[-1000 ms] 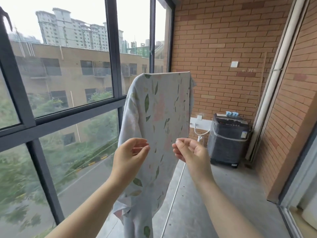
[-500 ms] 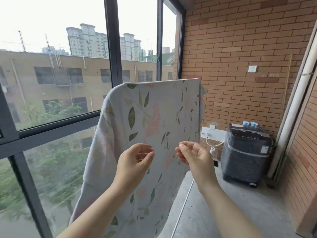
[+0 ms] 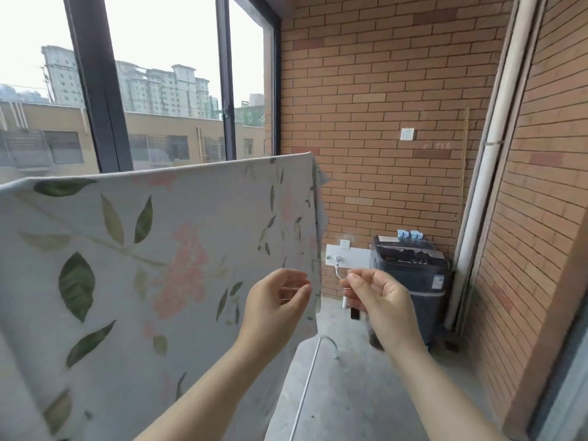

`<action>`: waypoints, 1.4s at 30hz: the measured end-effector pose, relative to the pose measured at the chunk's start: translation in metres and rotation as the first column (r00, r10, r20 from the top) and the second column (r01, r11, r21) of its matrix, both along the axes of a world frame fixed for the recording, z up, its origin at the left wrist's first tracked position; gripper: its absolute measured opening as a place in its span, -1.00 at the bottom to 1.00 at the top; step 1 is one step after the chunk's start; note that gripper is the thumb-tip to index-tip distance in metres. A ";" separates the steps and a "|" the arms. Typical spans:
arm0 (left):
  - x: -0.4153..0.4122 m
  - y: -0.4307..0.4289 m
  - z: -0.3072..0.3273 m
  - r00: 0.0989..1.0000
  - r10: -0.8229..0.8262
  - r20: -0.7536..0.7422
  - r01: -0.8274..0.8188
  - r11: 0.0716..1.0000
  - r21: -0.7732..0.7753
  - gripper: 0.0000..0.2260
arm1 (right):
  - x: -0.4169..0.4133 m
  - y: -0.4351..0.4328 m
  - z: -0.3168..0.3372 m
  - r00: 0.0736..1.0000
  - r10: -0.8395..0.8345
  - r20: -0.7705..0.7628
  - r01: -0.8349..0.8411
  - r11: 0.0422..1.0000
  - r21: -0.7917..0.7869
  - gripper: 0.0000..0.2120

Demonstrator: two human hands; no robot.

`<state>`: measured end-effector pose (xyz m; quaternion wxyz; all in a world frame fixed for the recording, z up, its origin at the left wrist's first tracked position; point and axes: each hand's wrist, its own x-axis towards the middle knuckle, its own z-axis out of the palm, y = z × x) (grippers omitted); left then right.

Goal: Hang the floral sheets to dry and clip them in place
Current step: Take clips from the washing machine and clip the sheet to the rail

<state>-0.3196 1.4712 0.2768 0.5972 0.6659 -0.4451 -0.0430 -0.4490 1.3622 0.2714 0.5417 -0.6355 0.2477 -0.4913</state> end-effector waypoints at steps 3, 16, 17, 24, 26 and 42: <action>-0.010 -0.066 -0.005 0.999 -0.048 -0.013 0.048 0.999 0.003 -0.89 | -0.012 -0.066 -0.005 0.999 -0.046 0.008 0.046 0.999 -0.008 -0.92; -0.047 -0.347 -0.022 0.992 -0.115 -0.059 0.118 0.993 0.033 -0.91 | -0.067 -0.336 -0.018 0.997 -0.080 -0.003 0.080 0.996 0.044 -0.89; -0.046 -0.366 -0.026 0.990 -0.123 -0.069 0.126 0.991 0.039 -0.91 | -0.068 -0.354 -0.022 0.996 -0.088 -0.004 0.088 0.995 0.052 -0.90; -0.018 -0.517 -0.048 0.977 -0.189 -0.097 0.193 0.980 0.039 -0.88 | -0.048 -0.501 -0.040 0.988 -0.152 -0.030 0.154 0.985 0.076 -0.92; -0.001 -0.562 -0.052 0.975 -0.200 -0.098 0.205 0.978 0.041 -0.88 | -0.036 -0.545 -0.044 0.982 -0.185 -0.050 0.188 0.979 0.074 -0.92; 0.054 -0.929 -0.080 0.945 -0.286 -0.156 0.306 0.944 0.125 -0.90 | 0.002 -0.894 -0.070 0.944 -0.316 -0.096 0.326 0.939 0.110 -0.91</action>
